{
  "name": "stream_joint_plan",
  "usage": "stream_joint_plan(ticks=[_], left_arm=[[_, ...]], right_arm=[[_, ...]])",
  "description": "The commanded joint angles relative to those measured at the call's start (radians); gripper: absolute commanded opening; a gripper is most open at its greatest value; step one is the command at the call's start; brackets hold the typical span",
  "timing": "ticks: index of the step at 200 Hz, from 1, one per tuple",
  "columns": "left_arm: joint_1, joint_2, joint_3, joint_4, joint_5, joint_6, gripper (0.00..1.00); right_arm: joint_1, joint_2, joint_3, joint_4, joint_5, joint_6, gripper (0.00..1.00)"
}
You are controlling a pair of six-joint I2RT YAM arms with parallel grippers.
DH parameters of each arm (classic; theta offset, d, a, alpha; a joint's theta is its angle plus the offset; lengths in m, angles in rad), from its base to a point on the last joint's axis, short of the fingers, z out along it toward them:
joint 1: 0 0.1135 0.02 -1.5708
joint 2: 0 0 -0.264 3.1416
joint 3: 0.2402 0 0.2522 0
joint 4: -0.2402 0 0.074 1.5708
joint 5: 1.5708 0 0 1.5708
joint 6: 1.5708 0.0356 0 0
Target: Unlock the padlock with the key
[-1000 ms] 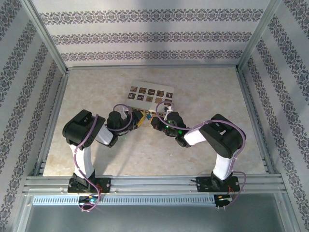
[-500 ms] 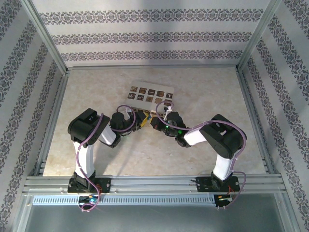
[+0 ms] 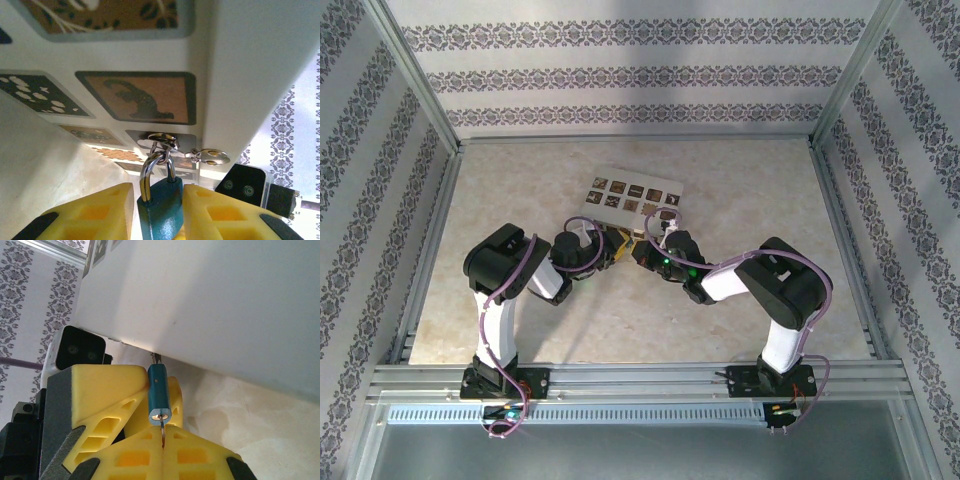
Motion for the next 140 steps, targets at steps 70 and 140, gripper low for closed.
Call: stream_joint_plan(ticks=[70, 140], left_arm=[[-0.022, 0.019, 0.023, 0.068, -0.032, -0.024, 0.23], [-0.021, -0.009, 0.016, 0.032, -0.044, -0.012, 0.14]], right_arm=[[0.019, -0.015, 0.016, 0.096, -0.030, 0.099, 0.00], [0.012, -0.035, -0.002, 0.094, -0.014, 0.101, 0.03]])
